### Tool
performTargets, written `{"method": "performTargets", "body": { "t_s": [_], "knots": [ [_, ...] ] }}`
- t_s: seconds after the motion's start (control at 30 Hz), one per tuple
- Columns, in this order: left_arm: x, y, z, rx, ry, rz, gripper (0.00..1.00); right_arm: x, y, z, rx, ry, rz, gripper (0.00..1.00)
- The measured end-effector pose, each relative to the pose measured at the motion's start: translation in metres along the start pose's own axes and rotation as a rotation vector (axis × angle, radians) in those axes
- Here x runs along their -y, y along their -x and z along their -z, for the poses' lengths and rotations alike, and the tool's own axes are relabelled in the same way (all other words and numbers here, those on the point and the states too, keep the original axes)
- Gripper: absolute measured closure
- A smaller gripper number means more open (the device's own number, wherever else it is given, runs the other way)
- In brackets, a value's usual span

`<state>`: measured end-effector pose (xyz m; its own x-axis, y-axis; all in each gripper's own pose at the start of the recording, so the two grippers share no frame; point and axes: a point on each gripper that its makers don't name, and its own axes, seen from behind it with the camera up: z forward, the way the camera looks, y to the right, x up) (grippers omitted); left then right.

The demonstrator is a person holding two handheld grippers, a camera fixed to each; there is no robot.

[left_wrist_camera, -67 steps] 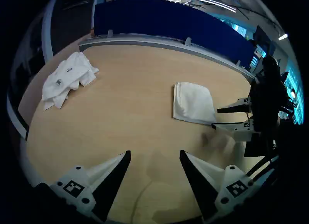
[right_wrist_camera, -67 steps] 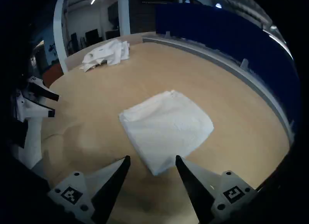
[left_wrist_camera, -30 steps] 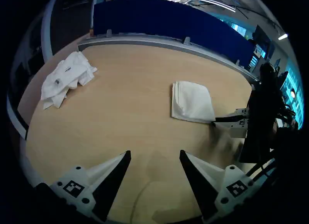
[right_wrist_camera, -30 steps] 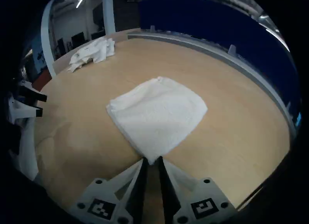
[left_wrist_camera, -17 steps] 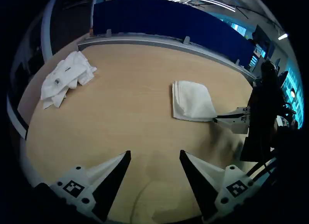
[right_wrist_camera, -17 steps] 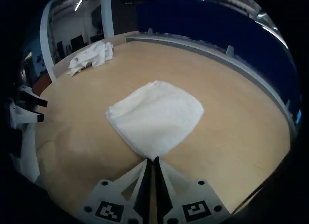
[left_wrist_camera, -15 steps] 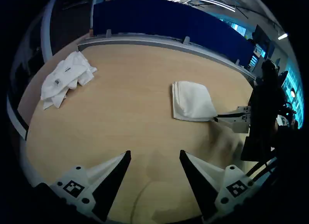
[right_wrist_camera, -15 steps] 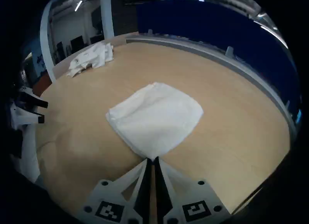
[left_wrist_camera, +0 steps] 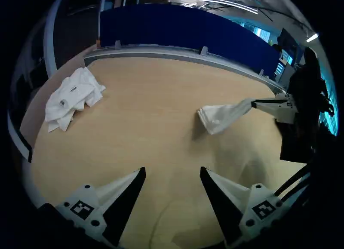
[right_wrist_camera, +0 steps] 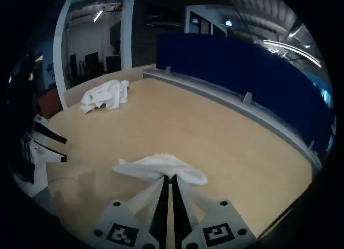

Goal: Fold towel

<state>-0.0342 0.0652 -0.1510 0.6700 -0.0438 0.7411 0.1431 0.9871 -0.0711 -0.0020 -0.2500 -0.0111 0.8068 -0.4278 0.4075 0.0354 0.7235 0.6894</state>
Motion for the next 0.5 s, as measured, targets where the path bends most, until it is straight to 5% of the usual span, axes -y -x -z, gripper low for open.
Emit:
{"method": "performTargets", "body": {
  "t_s": [0.23,0.5],
  "knots": [
    [-0.006,-0.019,0.004,-0.032,0.013,-0.009,0.07,-0.021,-0.043,0.035,-0.053,0.01,0.001,0.95],
    [-0.013,-0.03,0.004,-0.049,0.033,-0.019,0.07,-0.051,-0.053,0.065,-0.055,0.06,0.005,0.95]
  ]
}}
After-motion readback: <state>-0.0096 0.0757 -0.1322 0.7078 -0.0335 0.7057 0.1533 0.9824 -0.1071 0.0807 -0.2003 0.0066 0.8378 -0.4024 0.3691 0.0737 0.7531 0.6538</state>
